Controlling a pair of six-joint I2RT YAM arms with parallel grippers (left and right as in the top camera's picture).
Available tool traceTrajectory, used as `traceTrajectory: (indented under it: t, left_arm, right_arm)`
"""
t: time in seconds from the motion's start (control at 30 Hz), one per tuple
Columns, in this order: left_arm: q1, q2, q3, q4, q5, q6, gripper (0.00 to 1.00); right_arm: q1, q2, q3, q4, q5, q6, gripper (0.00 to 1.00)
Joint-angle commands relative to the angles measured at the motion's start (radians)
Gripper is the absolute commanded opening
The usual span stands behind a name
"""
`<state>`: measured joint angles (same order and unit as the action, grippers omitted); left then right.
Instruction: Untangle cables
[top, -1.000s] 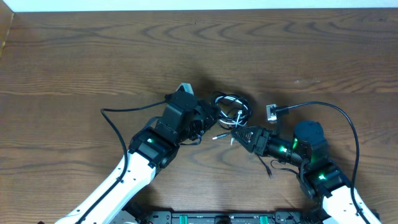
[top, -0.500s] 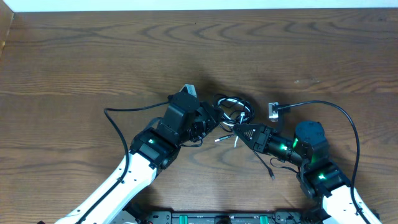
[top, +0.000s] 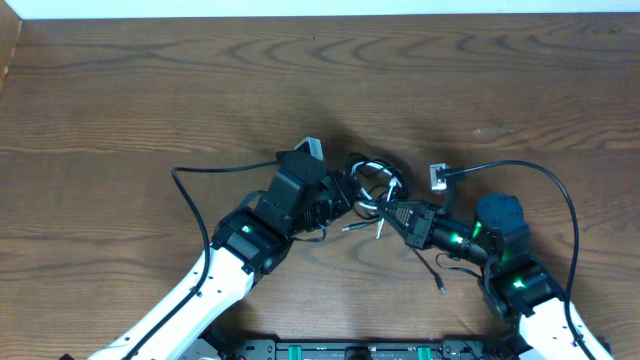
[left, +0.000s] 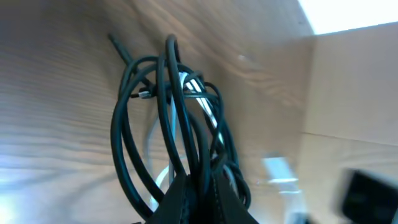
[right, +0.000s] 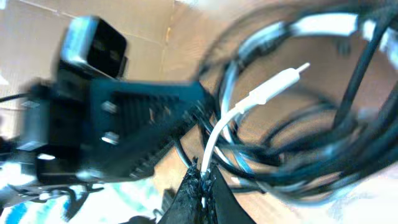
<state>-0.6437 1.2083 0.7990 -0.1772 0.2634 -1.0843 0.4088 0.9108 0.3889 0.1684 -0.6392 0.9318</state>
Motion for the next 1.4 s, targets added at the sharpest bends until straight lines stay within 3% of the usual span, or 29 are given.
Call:
traceTrajectory:
  t: [0.0, 0.1, 0.37, 0.5, 0.63, 0.8, 0.93, 1.23, 1.37]
  left_arm:
    - [-0.002, 0.0, 0.016, -0.074, -0.132, 0.145, 0.08]
    - [-0.002, 0.0, 0.015, -0.134, -0.198, 0.149, 0.08]
    - [0.001, 0.0, 0.015, -0.127, -0.198, 0.154, 0.07]
    - [0.029, 0.0, 0.015, -0.081, -0.197, -0.047, 0.08]
    - [0.043, 0.0, 0.015, -0.013, -0.177, -0.174, 0.08]
    - [0.044, 0.0, 0.015, 0.152, -0.041, -0.185, 0.08]
    - [0.044, 0.0, 0.015, 0.254, 0.044, -0.185, 0.08]
    - [0.044, 0.0, 0.015, 0.274, 0.176, -0.156, 0.08]
    - [0.044, 0.0, 0.015, 0.281, 0.18, 0.061, 0.08]
  right_arm:
    - [-0.06, -0.06, 0.017, 0.066, -0.066, -0.135, 0.01]
    - [-0.122, -0.107, 0.017, 0.114, -0.111, -0.134, 0.01]
    - [-0.212, -0.134, 0.017, 0.099, -0.126, -0.183, 0.01]
    - [-0.224, -0.134, 0.017, -0.026, -0.122, -0.232, 0.01]
    - [-0.224, -0.134, 0.017, -0.16, -0.117, -0.244, 0.02]
    - [-0.224, -0.134, 0.016, -0.343, -0.049, -0.261, 0.02]
    - [-0.224, -0.13, 0.016, -0.378, -0.004, -0.265, 0.02]
    - [-0.224, -0.074, 0.016, -0.371, 0.058, -0.336, 0.35]
    - [-0.224, -0.048, 0.016, -0.371, 0.15, -0.388, 0.57]
